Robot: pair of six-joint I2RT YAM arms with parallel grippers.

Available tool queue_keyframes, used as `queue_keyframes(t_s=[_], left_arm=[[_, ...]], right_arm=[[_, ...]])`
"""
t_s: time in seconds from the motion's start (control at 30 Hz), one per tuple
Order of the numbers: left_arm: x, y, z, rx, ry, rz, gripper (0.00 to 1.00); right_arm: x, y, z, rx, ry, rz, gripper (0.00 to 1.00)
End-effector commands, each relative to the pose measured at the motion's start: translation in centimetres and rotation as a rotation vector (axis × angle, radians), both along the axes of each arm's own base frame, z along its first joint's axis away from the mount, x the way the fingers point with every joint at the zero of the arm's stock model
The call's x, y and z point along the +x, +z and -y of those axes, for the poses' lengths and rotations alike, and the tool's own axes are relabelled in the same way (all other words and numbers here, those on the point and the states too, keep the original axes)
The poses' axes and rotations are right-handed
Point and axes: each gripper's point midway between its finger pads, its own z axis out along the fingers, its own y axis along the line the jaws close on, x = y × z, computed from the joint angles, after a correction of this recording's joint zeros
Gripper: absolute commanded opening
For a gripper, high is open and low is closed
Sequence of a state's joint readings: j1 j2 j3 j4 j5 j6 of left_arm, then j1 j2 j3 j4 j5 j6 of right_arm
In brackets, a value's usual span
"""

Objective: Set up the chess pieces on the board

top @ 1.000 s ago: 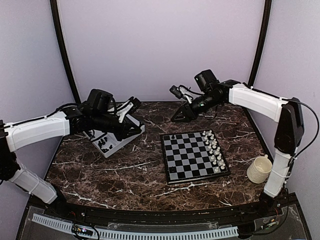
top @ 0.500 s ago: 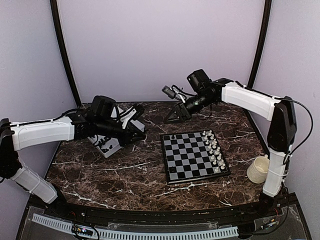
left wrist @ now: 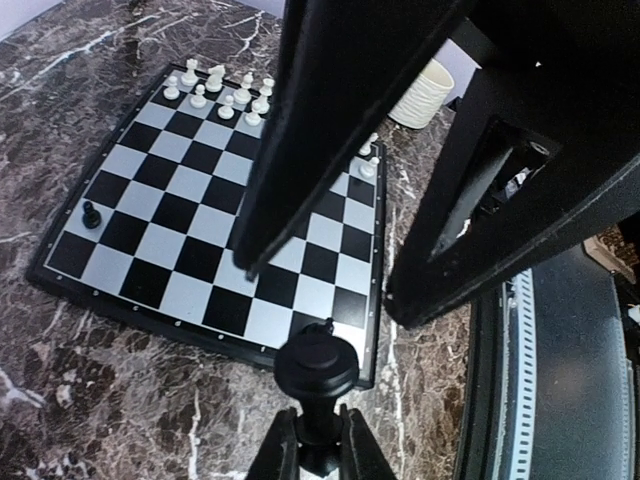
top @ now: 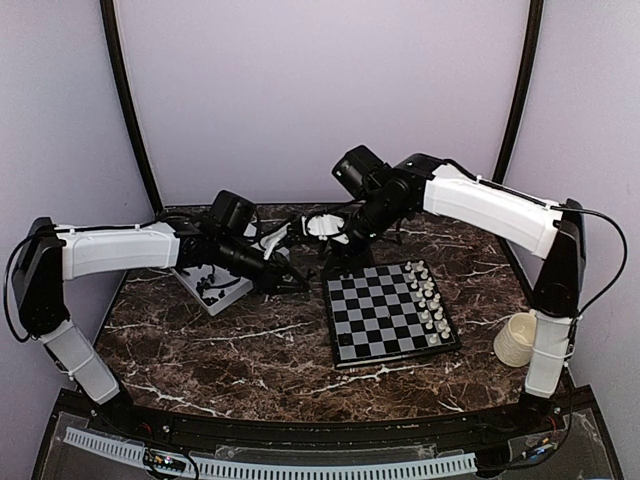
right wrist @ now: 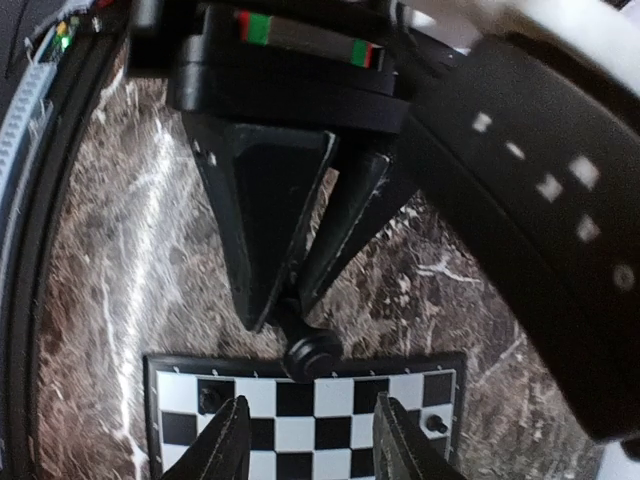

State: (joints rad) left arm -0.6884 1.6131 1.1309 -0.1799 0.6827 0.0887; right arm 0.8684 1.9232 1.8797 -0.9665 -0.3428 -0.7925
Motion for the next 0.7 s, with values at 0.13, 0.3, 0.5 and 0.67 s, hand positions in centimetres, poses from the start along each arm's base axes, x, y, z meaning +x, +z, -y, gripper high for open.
queue_keyframes(t_s=[0.13,0.3,0.5,0.67], left_arm=[[-2.3,1.3,0.6,-0.082,-0.106,-0.224,0.0],[-2.6,1.5,0.6,-0.105,-0.13,-0.264,0.01],[-3.1,1.5,0.8,-0.118,-0.144,-0.326,0.01],[-3.5,1.5,0.8,-0.125,-0.161,-0.355,0.01]], right_arm=[[-0.5,-0.1,1.6,-0.233,0.131,0.31,0.44],[-1.4,-0.9,1.1,-0.276,0.155,0.353,0.44],[-2.1,-1.2,0.1,-0.294,0.165,0.399,0.44],[-2.0,-1.1,-0.4,-0.289,0.165,0.426,0.43]])
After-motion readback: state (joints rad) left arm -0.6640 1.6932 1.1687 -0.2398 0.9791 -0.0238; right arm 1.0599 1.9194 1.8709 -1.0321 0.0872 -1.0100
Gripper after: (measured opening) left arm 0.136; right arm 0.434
